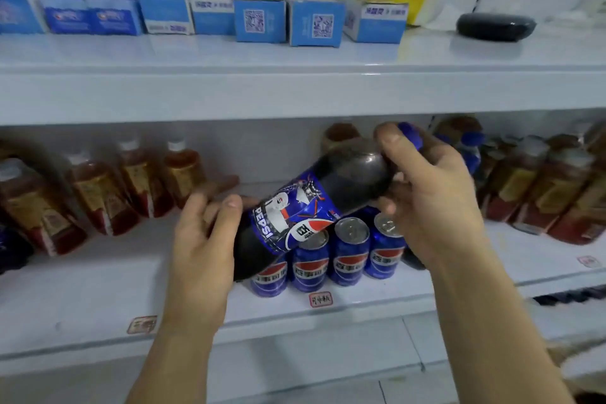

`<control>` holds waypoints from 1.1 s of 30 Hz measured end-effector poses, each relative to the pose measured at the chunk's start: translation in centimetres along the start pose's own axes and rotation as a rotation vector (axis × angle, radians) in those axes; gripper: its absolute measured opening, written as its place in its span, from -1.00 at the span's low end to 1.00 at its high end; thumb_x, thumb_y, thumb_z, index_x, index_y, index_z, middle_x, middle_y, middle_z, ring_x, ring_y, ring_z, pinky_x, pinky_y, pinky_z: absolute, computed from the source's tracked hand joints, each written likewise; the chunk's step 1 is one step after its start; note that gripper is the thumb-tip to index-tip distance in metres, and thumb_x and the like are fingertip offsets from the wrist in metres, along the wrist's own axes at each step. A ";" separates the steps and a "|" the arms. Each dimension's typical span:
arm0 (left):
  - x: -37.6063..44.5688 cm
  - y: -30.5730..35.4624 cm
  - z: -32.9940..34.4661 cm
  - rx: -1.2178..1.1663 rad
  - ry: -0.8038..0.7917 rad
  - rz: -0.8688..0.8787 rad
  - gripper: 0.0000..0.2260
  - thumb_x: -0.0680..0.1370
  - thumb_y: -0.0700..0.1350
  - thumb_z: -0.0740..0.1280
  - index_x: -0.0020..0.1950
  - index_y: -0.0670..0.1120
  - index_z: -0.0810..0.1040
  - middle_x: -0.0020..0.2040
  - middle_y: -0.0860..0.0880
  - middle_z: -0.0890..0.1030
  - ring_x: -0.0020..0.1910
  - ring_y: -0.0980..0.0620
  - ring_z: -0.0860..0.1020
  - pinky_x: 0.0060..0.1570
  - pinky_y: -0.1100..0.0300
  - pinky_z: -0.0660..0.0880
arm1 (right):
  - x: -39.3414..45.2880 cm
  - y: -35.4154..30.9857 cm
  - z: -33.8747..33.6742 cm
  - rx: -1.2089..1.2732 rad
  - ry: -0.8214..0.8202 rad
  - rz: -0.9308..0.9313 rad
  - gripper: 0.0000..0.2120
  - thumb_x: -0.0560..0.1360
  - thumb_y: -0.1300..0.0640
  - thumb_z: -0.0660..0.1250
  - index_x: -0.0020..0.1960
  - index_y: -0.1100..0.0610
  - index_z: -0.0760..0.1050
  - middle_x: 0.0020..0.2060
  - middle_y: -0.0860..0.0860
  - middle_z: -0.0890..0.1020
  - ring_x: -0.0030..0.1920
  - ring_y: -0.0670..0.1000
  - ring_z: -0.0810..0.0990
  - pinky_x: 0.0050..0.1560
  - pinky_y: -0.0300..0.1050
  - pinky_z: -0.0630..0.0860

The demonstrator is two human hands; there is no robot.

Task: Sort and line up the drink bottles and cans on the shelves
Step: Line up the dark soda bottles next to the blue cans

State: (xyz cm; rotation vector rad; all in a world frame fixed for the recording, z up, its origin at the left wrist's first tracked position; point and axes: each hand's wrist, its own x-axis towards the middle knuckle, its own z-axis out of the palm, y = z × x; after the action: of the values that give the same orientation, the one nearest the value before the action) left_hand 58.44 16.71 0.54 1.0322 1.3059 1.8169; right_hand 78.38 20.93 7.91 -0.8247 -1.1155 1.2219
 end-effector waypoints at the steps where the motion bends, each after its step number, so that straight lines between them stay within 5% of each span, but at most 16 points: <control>1: -0.6 -0.1 0.6 0.006 -0.012 0.039 -0.93 0.58 -0.09 0.35 0.03 -0.05 0.55 -0.14 0.00 0.73 -0.12 0.02 0.67 0.03 -0.06 0.59 | -1.1 -0.2 -0.8 -0.010 0.037 -0.027 -0.82 0.43 -0.02 0.45 -0.15 0.10 0.58 -0.30 0.08 0.62 -0.49 -0.01 0.42 -0.57 -0.23 0.32; 5: -2.7 -0.8 3.9 -0.048 -0.054 0.043 -0.84 0.51 -0.06 0.29 -0.01 -0.06 0.62 -0.18 0.00 0.71 -0.16 0.05 0.64 -0.03 0.07 0.57 | -3.6 -0.8 -4.3 -0.057 0.100 -0.109 -0.89 0.47 -0.01 0.50 -0.13 0.02 0.69 -0.36 0.06 0.53 -0.51 0.00 0.35 -0.51 -0.24 0.29; 9: -5.2 -3.1 8.5 -0.103 -0.056 -0.100 -0.88 0.56 -0.10 0.37 -0.14 0.00 0.67 -0.14 -0.04 0.71 -0.12 0.00 0.66 -0.03 -0.07 0.55 | -3.3 -1.8 -8.6 -0.097 0.155 -0.130 -0.74 0.33 -0.11 0.48 -0.08 0.02 0.71 -0.31 0.14 0.50 -0.35 0.15 0.34 -0.45 -0.20 0.29; 12: -7.1 -4.9 12.7 -0.143 -0.075 -0.220 -0.79 0.62 -0.14 0.34 -0.17 0.02 0.68 -0.05 -0.11 0.71 0.01 -0.20 0.66 0.11 -0.33 0.57 | -2.4 -2.2 -12.0 -0.166 0.183 -0.174 -0.69 0.32 -0.17 0.48 -0.10 0.04 0.72 -0.33 0.08 0.50 -0.39 0.07 0.33 -0.43 -0.19 0.20; 16: -9.0 -7.1 18.3 -0.189 -0.046 -0.354 -0.80 0.60 -0.11 0.38 -0.21 0.04 0.68 -0.05 -0.13 0.70 0.01 -0.18 0.64 0.11 -0.20 0.56 | -1.6 -2.6 -16.9 -0.161 0.208 -0.175 -0.73 0.33 -0.14 0.48 -0.14 0.04 0.72 -0.26 0.19 0.44 -0.38 0.01 0.25 -0.44 -0.21 0.11; 19: -10.5 -8.4 22.2 -0.232 -0.073 -0.488 -0.76 0.65 -0.14 0.30 -0.15 0.03 0.68 -0.02 -0.08 0.72 0.04 -0.11 0.67 0.07 -0.10 0.57 | -0.8 -2.9 -20.4 -0.180 0.218 -0.223 -0.81 0.38 -0.11 0.50 -0.14 -0.01 0.72 -0.24 0.18 0.48 -0.24 0.09 0.38 -0.29 -0.01 0.34; 22: -12.1 -9.8 25.6 -0.327 -0.079 -0.635 -0.83 0.65 -0.16 0.29 0.16 -0.12 0.64 0.10 -0.11 0.72 0.15 -0.13 0.68 0.18 -0.19 0.58 | 1.0 -2.7 -24.0 -0.264 0.198 -0.305 -0.73 0.39 -0.17 0.52 -0.07 0.02 0.71 -0.28 0.23 0.53 -0.20 0.08 0.48 -0.16 0.23 0.55; 24: -13.2 -10.9 27.4 -0.386 -0.050 -0.702 -0.76 0.64 -0.19 0.29 0.29 -0.17 0.57 0.15 -0.16 0.71 0.18 -0.17 0.67 0.21 -0.18 0.57 | 2.4 -2.2 -25.9 -0.332 0.192 -0.353 -0.67 0.39 -0.18 0.57 -0.09 0.07 0.68 -0.33 0.18 0.46 -0.25 0.04 0.40 -0.23 0.12 0.44; 27: -14.3 -12.5 29.9 -0.425 0.015 -0.780 -0.75 0.65 -0.23 0.30 0.33 -0.15 0.54 0.12 -0.19 0.72 0.15 -0.19 0.68 0.19 -0.07 0.57 | 4.3 -1.7 -27.6 -0.434 0.126 -0.376 -0.84 0.42 -0.02 0.55 -0.13 0.05 0.67 -0.41 -0.10 0.38 -0.32 -0.06 0.32 -0.29 -0.07 0.32; 33: -14.8 -14.3 32.8 -0.558 0.151 -0.884 -0.76 0.64 -0.33 0.23 0.26 -0.28 0.57 0.08 -0.25 0.72 0.15 -0.18 0.68 0.12 0.02 0.57 | 8.5 0.4 -29.2 -0.490 -0.036 -0.244 -0.87 0.42 0.04 0.59 -0.17 0.04 0.67 -0.44 -0.11 0.40 -0.33 -0.04 0.34 -0.24 -0.09 0.37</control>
State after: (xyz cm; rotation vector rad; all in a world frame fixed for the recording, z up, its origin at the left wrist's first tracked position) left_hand 95.19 22.18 -10.19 -0.0182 0.9937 1.4140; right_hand 106.01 31.63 1.00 -0.9974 -1.5279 0.7699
